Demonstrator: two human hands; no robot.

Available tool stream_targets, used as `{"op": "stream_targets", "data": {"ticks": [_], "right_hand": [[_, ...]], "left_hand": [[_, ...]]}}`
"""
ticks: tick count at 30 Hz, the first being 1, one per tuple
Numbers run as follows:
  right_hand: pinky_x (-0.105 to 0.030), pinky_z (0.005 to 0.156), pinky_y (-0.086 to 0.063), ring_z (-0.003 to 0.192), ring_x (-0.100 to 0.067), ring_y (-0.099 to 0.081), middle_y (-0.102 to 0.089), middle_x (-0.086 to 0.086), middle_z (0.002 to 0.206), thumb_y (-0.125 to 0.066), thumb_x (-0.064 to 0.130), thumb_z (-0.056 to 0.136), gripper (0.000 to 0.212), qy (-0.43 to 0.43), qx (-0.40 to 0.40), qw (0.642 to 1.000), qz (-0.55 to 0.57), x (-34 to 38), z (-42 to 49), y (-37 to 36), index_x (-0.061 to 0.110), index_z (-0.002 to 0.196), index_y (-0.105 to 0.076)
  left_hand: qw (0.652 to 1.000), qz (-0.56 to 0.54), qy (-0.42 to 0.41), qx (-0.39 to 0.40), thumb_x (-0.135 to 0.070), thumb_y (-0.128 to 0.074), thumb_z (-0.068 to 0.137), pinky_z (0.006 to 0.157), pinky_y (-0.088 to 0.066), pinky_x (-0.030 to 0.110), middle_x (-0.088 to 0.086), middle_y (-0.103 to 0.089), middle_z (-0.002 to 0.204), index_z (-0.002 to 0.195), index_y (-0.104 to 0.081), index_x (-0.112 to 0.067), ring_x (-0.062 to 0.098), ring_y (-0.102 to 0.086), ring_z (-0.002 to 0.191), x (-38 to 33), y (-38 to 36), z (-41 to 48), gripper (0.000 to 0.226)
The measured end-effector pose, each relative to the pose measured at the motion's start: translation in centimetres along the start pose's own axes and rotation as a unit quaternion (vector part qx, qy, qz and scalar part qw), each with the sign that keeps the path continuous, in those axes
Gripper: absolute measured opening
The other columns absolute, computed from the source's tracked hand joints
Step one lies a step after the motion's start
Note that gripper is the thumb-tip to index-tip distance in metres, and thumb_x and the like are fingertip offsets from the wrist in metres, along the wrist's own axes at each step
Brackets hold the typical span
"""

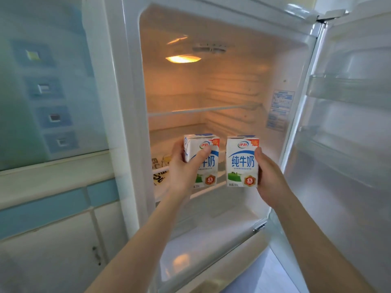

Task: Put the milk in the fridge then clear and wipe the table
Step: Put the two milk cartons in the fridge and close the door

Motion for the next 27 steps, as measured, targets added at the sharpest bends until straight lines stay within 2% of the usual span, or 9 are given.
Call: {"op": "stream_targets", "data": {"ticks": [3,8,11,13,16,18,21,24,27], "right_hand": [[-0.042,0.08,-0.057,0.099,-0.026,-0.067,-0.07,-0.009,0.109,-0.047,0.047,0.08,0.046,-0.003,0.031,1.0,-0.004,-1.2,3.1,-0.7,0.02,0.115,-0.06],[-0.041,0.074,-0.057,0.083,-0.019,-0.071,-0.075,0.0,0.089,-0.052,0.041,0.074,0.035,-0.029,0.087,0.996,0.014,-2.5,8.7,-2.2,0.022,0.101,-0.063],[-0.044,0.071,-0.054,0.085,-0.023,-0.07,-0.074,-0.001,0.091,-0.05,0.042,0.077,0.033,-0.029,0.116,0.993,-0.006,-2.9,11.9,-3.2,0.021,0.1,-0.062],[-0.044,0.073,-0.053,0.09,-0.027,-0.068,-0.073,-0.005,0.096,-0.05,0.038,0.083,0.033,-0.031,0.12,0.992,0.009,-3.3,14.1,-3.7,0.017,0.106,-0.062],[-0.037,0.072,-0.058,0.088,-0.022,-0.069,-0.073,-0.005,0.094,-0.044,0.029,0.092,0.028,-0.05,0.146,0.988,0.027,-4.0,16.6,-4.6,0.013,0.108,-0.06],[-0.033,0.068,-0.059,0.083,-0.019,-0.071,-0.074,-0.001,0.088,-0.041,0.028,0.094,0.025,-0.043,0.17,0.984,0.018,-4.2,17.8,-5.3,0.015,0.102,-0.06],[-0.029,0.065,-0.058,0.084,-0.018,-0.07,-0.074,-0.001,0.091,-0.042,0.032,0.091,0.026,-0.028,0.193,0.981,-0.001,-4.6,19.4,-6.2,0.017,0.103,-0.06],[-0.033,0.068,-0.059,0.088,-0.022,-0.069,-0.071,-0.007,0.099,-0.042,0.032,0.092,0.03,-0.024,0.207,0.978,0.0,-4.9,20.2,-6.9,0.014,0.109,-0.057],[-0.039,0.076,-0.058,0.094,-0.026,-0.068,-0.069,-0.011,0.105,-0.043,0.036,0.087,0.038,-0.017,0.231,0.973,0.0,-5.2,20.6,-7.2,0.012,0.114,-0.056]], "left_hand": [[0.999,0.006,0.016,-0.03,-0.024,-0.072,0.075,0.061,-0.058,0.028,-0.004,-0.065,0.095,0.097,-0.05,-0.032,0.011,-0.068,0.078,1.4,0.3,2.1,0.033],[0.994,0.022,0.032,-0.106,-0.024,-0.072,0.076,0.083,-0.055,0.04,-0.004,-0.063,0.101,0.089,-0.047,-0.037,0.017,-0.064,0.092,3.6,1.2,6.0,0.03],[0.992,0.026,0.023,-0.121,-0.023,-0.071,0.077,0.086,-0.054,0.043,-0.001,-0.065,0.101,0.09,-0.05,-0.034,0.02,-0.065,0.095,4.2,1.2,8.3,0.027],[0.991,0.036,0.024,-0.127,-0.027,-0.071,0.076,0.085,-0.054,0.041,-0.002,-0.066,0.1,0.093,-0.052,-0.033,0.019,-0.065,0.094,4.6,1.4,9.7,0.026],[0.988,0.057,0.003,-0.145,-0.033,-0.072,0.074,0.075,-0.055,0.028,-0.001,-0.068,0.102,0.107,-0.055,-0.023,0.016,-0.066,0.094,4.9,1.8,11.0,0.038],[0.984,0.066,-0.017,-0.164,-0.029,-0.071,0.076,0.07,-0.055,0.023,0.002,-0.068,0.102,0.109,-0.056,-0.019,0.016,-0.066,0.092,4.9,2.2,11.6,0.038],[0.983,0.047,-0.02,-0.176,-0.025,-0.07,0.078,0.065,-0.056,0.02,0.004,-0.068,0.104,0.112,-0.055,-0.015,0.015,-0.068,0.09,5.2,2.4,12.4,0.039],[0.983,0.053,-0.022,-0.175,-0.022,-0.068,0.08,0.065,-0.057,0.023,0.004,-0.068,0.102,0.107,-0.055,-0.019,0.013,-0.068,0.087,5.4,2.6,13.2,0.03],[0.983,0.047,-0.025,-0.177,-0.02,-0.067,0.082,0.057,-0.054,0.017,0.001,-0.067,0.096,0.097,-0.053,-0.025,0.007,-0.068,0.079,5.5,2.6,13.6,0.022]]}}
Point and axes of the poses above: each hand's wrist, its own z-axis towards the middle knuckle, its own y-axis out of the back of the hand, x = y × z, the point moved 7 cm from there along z, towards the middle knuckle
